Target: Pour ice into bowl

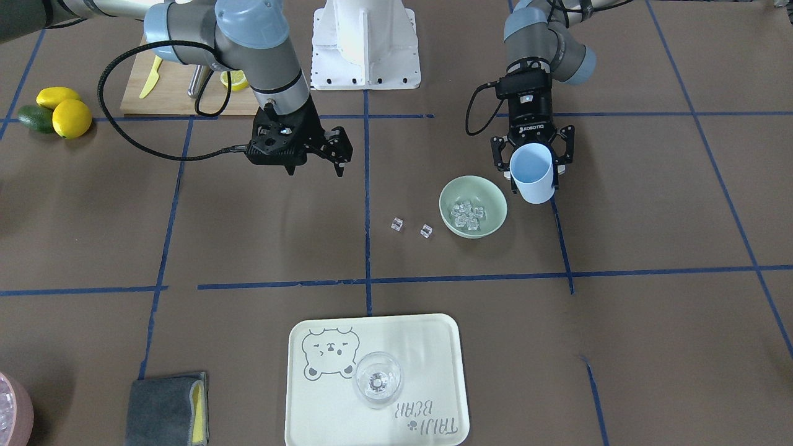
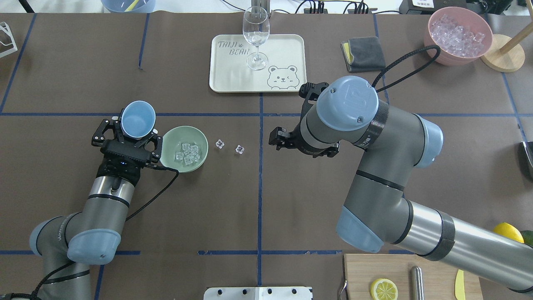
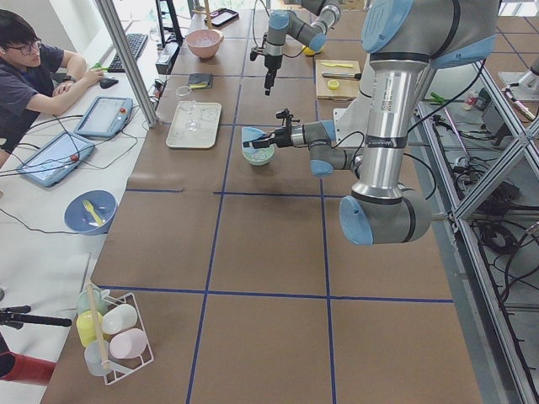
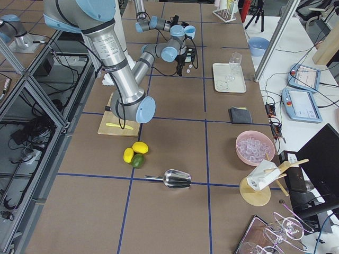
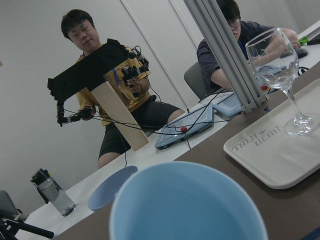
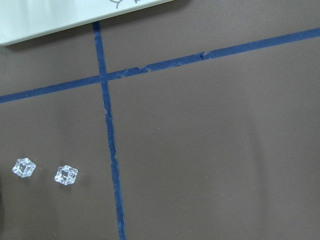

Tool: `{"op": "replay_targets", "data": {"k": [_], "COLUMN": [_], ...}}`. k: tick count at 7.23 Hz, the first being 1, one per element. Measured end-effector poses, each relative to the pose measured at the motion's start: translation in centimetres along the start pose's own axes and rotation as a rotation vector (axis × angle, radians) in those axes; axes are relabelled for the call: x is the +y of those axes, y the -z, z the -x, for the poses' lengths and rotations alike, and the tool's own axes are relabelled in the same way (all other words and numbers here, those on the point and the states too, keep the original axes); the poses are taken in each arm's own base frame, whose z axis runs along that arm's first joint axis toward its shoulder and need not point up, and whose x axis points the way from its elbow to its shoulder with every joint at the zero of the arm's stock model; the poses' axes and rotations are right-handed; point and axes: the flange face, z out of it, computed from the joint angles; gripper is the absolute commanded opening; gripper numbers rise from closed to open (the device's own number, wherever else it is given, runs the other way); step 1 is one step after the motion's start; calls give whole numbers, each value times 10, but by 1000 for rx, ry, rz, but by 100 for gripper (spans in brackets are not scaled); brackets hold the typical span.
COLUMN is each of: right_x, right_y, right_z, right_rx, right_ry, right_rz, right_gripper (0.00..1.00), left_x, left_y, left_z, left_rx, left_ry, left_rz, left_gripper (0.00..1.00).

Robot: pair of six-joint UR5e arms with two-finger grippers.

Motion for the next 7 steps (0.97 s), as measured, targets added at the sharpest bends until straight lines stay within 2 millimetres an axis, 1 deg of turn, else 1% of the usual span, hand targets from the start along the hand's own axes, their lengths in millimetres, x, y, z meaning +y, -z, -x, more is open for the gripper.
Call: {"op": "replay_targets", "data": {"k": [1, 2, 4, 5, 6, 7], "right_x": [0, 0, 1, 2, 0, -4], "right_y": [1, 1, 1, -1, -8, -16], "right_z": [1, 3, 5, 10, 25, 46], "right_rx": [-2, -4, -6, -6, -2, 4], "right_ry": [0, 1, 3, 1, -7, -15], "right_rz": [-1, -1, 0, 2, 5, 8], "right_gripper": [100, 100, 100, 100, 100, 100], "left_x": [12, 28, 67, 85, 99, 107], "left_y": [4, 10, 26, 33, 35, 33], "left_z": [18, 42, 115, 147, 168, 181], "left_rx": [23, 44, 57, 62, 74, 84], "left_ry": [61, 91, 104, 134, 197, 255], "left_rz": [15, 31, 48, 56, 72, 97], "left_gripper": [0, 0, 0, 0, 0, 0]}}
